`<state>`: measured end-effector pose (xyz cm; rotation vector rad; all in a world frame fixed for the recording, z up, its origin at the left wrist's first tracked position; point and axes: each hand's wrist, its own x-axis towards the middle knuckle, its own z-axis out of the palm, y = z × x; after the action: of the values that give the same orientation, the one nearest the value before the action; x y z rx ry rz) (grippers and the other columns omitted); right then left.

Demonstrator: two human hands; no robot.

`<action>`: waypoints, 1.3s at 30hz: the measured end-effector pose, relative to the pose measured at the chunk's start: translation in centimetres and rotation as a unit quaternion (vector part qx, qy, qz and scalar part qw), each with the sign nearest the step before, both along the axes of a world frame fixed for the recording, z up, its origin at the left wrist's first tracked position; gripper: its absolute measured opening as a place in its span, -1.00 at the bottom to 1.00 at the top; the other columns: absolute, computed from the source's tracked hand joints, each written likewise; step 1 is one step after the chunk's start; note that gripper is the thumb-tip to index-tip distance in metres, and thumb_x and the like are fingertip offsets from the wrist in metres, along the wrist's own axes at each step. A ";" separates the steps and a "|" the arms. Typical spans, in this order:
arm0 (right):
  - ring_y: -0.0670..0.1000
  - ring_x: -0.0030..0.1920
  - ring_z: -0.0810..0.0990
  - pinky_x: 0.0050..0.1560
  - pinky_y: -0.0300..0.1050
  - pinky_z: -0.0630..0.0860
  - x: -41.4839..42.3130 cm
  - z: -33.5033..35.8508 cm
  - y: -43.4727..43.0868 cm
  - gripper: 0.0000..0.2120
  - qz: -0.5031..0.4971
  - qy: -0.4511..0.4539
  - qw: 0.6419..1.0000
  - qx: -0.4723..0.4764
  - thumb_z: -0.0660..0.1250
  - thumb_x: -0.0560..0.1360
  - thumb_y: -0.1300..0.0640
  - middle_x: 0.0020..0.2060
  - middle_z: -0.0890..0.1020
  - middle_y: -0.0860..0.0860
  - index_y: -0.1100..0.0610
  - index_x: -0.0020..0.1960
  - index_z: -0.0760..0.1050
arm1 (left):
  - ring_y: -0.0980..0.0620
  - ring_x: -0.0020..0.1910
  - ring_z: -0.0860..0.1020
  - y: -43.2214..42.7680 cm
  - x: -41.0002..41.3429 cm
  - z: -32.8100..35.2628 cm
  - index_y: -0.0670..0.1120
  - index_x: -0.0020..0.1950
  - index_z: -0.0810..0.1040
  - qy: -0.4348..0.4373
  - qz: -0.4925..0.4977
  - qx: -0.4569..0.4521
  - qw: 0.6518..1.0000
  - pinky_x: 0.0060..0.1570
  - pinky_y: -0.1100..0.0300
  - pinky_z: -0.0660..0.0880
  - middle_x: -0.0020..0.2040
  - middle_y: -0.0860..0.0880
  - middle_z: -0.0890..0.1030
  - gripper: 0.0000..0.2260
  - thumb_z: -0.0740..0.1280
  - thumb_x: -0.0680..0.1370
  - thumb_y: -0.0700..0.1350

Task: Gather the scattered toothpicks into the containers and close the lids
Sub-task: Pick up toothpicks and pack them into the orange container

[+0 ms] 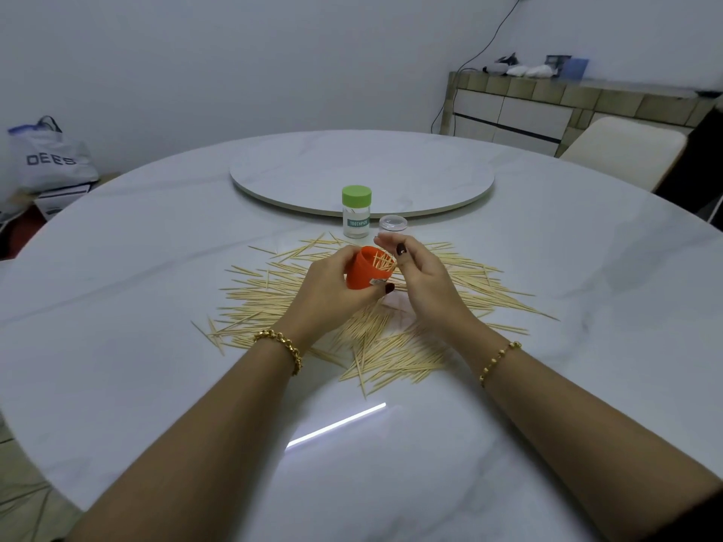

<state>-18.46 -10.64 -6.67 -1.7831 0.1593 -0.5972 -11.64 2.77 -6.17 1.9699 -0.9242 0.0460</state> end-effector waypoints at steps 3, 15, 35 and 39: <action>-0.36 0.00 0.53 -0.13 -0.51 0.45 -0.4 0.0 0.3 -0.66 0.028 0.046 0.998 -0.031 0.04 0.67 0.12 0.14 0.54 -0.09 0.04 0.40 0.38 | 0.14 0.00 0.54 0.1 0.1 -0.1 -0.03 0.24 0.51 -0.013 -0.003 0.011 1.000 -0.12 0.48 0.42 0.02 0.08 0.60 -0.56 0.48 0.41 0.02; -0.27 0.00 0.56 0.08 -0.25 0.53 -0.2 0.1 0.2 -0.67 0.005 0.039 0.999 -0.023 0.09 0.65 0.15 0.16 0.52 -0.10 0.02 0.38 0.40 | 0.09 0.01 0.54 -0.1 0.1 -0.3 -0.03 0.24 0.51 -0.056 -0.016 0.040 0.998 -0.10 0.43 0.38 0.04 0.06 0.60 -0.56 0.49 0.40 -0.01; -0.22 0.38 0.28 0.34 -0.41 0.21 -0.6 -0.9 0.5 -0.61 0.024 -0.029 0.973 -0.227 0.10 0.63 0.14 0.40 0.38 -0.07 -0.01 0.45 0.31 | 0.16 -0.06 0.50 1.0 1.5 0.0 -0.03 0.17 0.52 -0.015 0.066 -0.023 0.997 -0.22 0.51 0.37 -0.01 0.08 0.58 -0.61 0.47 0.42 0.07; -0.09 0.43 0.23 0.34 -0.30 0.16 -0.3 -1.1 0.2 -0.63 0.011 -0.014 0.963 -0.270 0.06 0.60 -0.01 0.43 0.31 -0.03 -0.08 0.38 0.37 | 0.13 -0.01 0.52 1.0 1.6 0.2 -0.03 0.20 0.52 0.001 0.058 -0.020 0.998 -0.19 0.49 0.38 0.02 0.07 0.58 -0.58 0.48 0.41 0.09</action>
<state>-18.78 -10.43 -7.81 -2.2964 -0.0509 -0.6938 -10.09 3.77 -5.97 1.9839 -0.8008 0.1295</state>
